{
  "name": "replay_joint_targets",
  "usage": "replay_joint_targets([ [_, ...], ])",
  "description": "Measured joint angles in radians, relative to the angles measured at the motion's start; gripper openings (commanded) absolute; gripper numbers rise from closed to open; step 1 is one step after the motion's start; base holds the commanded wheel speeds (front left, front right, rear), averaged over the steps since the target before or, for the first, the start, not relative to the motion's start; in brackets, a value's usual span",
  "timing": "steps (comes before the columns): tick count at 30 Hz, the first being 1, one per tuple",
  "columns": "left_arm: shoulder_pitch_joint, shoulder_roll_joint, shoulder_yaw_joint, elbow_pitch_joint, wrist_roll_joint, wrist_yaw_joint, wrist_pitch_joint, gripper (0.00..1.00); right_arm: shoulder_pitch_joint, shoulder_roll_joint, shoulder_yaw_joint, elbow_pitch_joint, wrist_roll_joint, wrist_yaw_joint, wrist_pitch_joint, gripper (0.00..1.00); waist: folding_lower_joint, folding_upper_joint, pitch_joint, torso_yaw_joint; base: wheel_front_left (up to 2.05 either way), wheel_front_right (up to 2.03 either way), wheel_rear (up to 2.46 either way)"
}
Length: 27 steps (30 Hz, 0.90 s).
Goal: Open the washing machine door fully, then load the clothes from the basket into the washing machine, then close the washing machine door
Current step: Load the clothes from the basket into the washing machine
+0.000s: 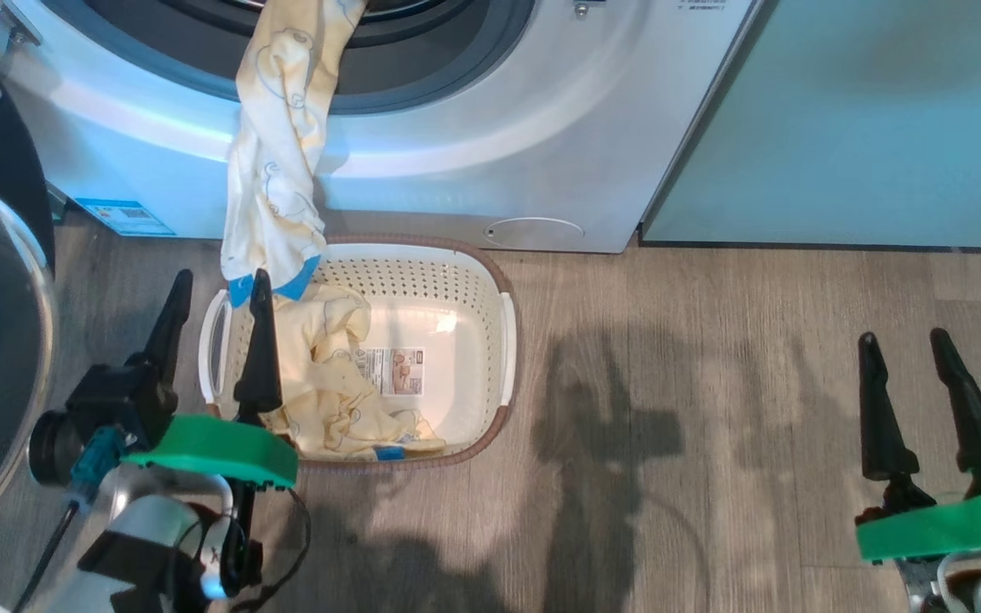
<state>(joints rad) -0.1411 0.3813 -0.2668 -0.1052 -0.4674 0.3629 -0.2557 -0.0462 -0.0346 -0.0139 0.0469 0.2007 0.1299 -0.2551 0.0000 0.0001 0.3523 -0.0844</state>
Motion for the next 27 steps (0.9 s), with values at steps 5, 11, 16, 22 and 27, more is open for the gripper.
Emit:
replay_joint_targets([
  [5,-0.002,-0.006,-0.001,0.014,0.0,-0.01,0.0,1.0,0.0,0.0,0.008,0.0,0.0,0.0,0.0,1.0,0.0,0.0,0.005,-0.002,0.0,0.0,0.0],
  [11,-0.005,-0.008,-0.006,0.032,0.0,-0.018,0.0,1.0,0.0,0.0,0.008,-0.004,0.0,0.0,0.0,1.0,0.0,0.0,0.02,-0.003,0.0,0.0,0.0],
  [16,-0.014,-0.008,-0.024,0.076,-0.002,-0.036,0.01,1.0,-0.002,0.0,0.014,-0.008,0.002,0.0,0.0,1.0,0.0001,0.0,0.041,-0.006,0.0,0.0,0.0],
  [22,-0.091,-0.009,-0.027,0.173,-0.021,-0.062,0.037,1.0,-0.012,0.0,0.025,-0.022,0.012,0.0,0.0,1.0,0.0001,0.0,0.088,-0.02,0.0,0.0,0.0],
  [27,-0.169,-0.007,-0.026,0.258,-0.029,-0.084,0.045,1.0,-0.047,0.0,0.026,-0.026,0.024,0.0,0.0,1.0,0.0001,0.0,0.142,-0.041,0.0,0.0,0.0],
])
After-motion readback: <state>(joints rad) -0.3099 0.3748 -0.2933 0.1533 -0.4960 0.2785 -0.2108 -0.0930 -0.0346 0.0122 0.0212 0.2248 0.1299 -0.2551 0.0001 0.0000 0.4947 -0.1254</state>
